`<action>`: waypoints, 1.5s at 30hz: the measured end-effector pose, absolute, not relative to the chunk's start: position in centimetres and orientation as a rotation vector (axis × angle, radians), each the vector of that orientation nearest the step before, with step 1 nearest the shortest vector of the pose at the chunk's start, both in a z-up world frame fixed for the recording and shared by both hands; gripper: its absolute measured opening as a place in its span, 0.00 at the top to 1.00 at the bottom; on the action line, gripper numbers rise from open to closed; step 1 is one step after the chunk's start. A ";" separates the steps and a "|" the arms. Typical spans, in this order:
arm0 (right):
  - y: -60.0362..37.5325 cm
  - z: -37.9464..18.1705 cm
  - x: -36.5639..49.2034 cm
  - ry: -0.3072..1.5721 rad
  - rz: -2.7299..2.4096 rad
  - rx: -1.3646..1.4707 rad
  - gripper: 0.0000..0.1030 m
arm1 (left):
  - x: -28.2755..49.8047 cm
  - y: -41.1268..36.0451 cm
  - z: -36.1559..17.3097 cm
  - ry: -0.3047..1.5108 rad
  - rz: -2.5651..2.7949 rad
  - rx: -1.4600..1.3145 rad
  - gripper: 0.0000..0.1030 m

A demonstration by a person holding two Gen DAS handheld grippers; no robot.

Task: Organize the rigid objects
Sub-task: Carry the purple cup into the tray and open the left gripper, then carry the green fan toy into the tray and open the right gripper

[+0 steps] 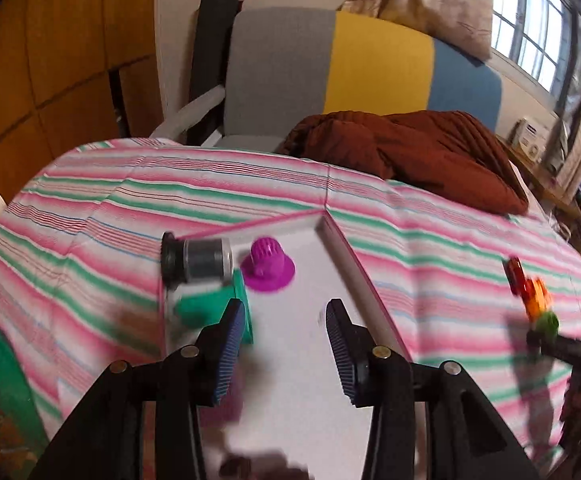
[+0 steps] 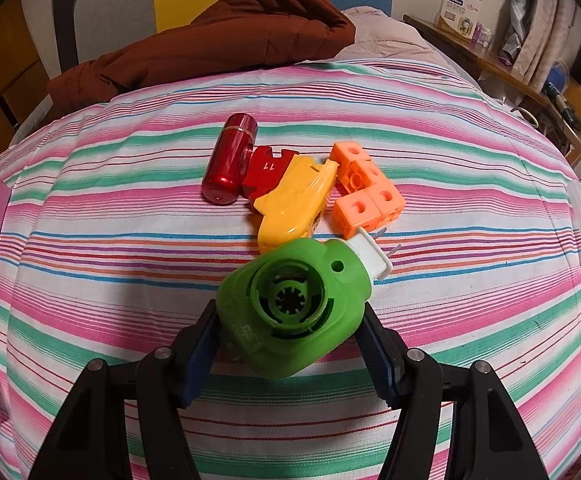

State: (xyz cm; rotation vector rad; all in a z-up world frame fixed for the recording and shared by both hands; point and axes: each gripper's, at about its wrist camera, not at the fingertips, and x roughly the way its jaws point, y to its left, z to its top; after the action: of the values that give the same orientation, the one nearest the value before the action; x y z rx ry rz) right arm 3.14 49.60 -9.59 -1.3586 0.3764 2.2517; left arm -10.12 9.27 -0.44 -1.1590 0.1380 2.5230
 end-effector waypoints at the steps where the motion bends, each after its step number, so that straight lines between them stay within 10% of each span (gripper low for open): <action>1: 49.6 -9.6 3.2 0.377 2.255 -1.358 0.36 | -9.4 9.1 -0.4 0.147 2.525 -1.154 0.59; 45: 36.3 -9.0 1.7 0.179 2.600 -1.465 0.37 | -1.6 3.6 -0.2 0.136 2.582 -1.109 0.59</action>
State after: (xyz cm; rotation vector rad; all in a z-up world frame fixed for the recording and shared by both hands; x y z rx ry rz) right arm 1.66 36.31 -8.98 -1.4654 0.1795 2.6003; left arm -1.59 3.62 -0.22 -1.1089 0.1363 2.5821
